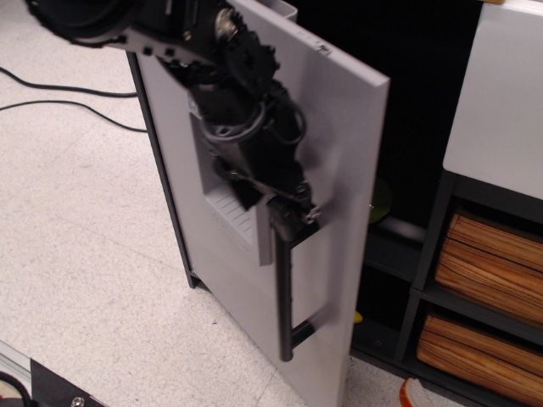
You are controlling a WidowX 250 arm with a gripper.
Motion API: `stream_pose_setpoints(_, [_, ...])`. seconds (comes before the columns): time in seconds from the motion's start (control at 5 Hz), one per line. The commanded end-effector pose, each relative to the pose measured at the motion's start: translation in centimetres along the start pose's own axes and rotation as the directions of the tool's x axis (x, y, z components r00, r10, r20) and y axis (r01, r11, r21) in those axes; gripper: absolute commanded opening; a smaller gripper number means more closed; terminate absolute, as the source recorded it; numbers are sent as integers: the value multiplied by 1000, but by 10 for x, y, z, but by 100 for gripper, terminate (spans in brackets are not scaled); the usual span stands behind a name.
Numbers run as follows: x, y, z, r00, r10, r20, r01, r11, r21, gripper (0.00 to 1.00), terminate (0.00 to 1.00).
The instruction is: Open fridge
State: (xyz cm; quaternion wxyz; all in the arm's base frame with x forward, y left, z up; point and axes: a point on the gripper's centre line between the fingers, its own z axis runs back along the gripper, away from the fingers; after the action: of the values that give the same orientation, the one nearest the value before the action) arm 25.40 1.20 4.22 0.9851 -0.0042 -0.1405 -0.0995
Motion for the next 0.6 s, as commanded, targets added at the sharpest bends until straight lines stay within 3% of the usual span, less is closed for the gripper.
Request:
stream_pose_setpoints(0.0, [-49, -14, -4, 988, -153, -18, 154, 983, 103, 100, 0])
stream_pose_setpoints(0.2, [-64, -16, -2, 983, -181, -15, 181, 978, 100, 100, 0])
stream_pose_setpoints(0.4, [-78, -29, -12, 971, -237, -42, 239, 970, 54, 100, 0])
